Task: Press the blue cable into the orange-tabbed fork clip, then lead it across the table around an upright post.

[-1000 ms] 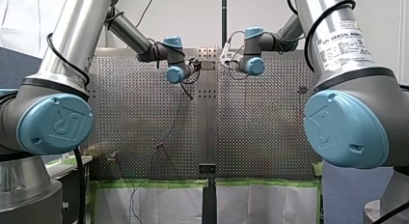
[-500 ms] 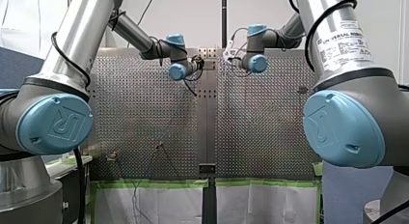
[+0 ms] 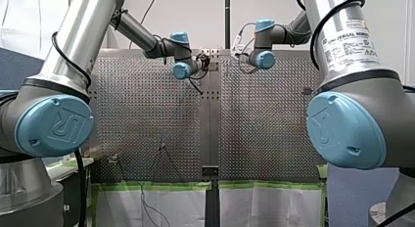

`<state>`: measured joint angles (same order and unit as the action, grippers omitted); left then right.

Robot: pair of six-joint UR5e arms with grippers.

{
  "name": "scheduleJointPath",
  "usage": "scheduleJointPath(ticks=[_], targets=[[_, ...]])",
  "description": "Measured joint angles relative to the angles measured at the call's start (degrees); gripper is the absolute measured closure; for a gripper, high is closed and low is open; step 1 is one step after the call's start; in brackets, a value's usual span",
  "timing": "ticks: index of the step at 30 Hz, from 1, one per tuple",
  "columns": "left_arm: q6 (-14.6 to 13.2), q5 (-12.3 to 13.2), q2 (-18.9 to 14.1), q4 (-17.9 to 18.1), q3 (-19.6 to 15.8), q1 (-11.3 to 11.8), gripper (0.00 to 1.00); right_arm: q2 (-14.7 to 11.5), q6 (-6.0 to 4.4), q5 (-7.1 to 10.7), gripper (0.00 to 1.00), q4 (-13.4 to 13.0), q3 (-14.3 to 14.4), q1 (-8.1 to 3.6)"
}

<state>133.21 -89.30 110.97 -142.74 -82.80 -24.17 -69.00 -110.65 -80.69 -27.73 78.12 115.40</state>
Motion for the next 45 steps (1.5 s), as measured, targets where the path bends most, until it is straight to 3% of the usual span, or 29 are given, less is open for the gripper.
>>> scheduleJointPath(ticks=[31,45], targets=[[1.3,1.4,3.8,-3.3,6.7,-2.6,1.0,-0.9,-0.59,0.01,1.0,0.7,0.0,-2.52],[1.9,1.9,4.0,-3.6,8.4,-3.3,1.0,-1.6,-2.12,0.0,1.0,0.9,0.0,-4.66]])
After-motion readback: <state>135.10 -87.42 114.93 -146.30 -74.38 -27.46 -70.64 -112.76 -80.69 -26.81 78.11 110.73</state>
